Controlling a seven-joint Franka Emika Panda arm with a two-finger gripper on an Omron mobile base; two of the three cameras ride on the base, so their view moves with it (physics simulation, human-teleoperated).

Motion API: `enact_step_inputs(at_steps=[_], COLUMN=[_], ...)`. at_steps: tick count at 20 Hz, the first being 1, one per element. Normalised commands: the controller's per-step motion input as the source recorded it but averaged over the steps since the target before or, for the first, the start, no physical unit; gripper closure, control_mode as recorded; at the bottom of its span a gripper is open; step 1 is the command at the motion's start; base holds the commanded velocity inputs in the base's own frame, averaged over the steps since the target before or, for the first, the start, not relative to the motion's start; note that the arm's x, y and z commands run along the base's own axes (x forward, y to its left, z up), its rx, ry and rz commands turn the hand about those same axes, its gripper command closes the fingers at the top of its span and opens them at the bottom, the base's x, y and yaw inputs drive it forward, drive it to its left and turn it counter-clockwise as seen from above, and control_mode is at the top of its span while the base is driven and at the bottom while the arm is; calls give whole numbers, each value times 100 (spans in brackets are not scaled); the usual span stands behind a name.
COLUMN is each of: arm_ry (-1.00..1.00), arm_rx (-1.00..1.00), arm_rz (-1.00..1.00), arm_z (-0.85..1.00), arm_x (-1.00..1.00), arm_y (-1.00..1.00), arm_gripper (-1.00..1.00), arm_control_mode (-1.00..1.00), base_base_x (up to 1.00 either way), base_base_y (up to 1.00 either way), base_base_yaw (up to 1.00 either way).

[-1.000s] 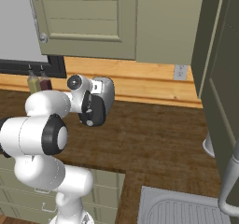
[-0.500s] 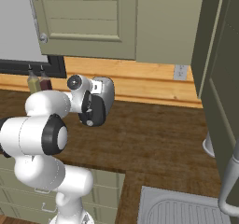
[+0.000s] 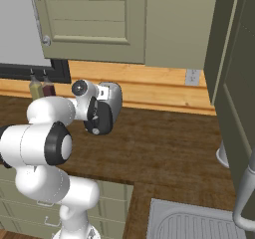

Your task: Start the toaster. Once the lever pops up, take the bread to the plate on the dining counter.

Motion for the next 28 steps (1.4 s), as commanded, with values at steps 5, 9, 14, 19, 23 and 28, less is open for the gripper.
enact_step_inputs(at_steps=[5,9,14,19,23,28], arm_ry=[0,0,0,0,0,0], arm_rx=[0,0,0,0,0,0], arm_rz=[0,0,0,0,0,0], arm_z=[0,0,0,0,0,0], arm_x=[0,0,0,0,0,0], arm_y=[0,0,0,0,0,0], arm_gripper=[-100,-100,-100,-100,-100,-100], arm_control_mode=[-100,-100,-100,-100,-100,-100], base_base_x=[0,0,0,0,0,0], base_base_y=[0,0,0,0,0,0], base_base_yaw=[0,0,0,0,0,0])
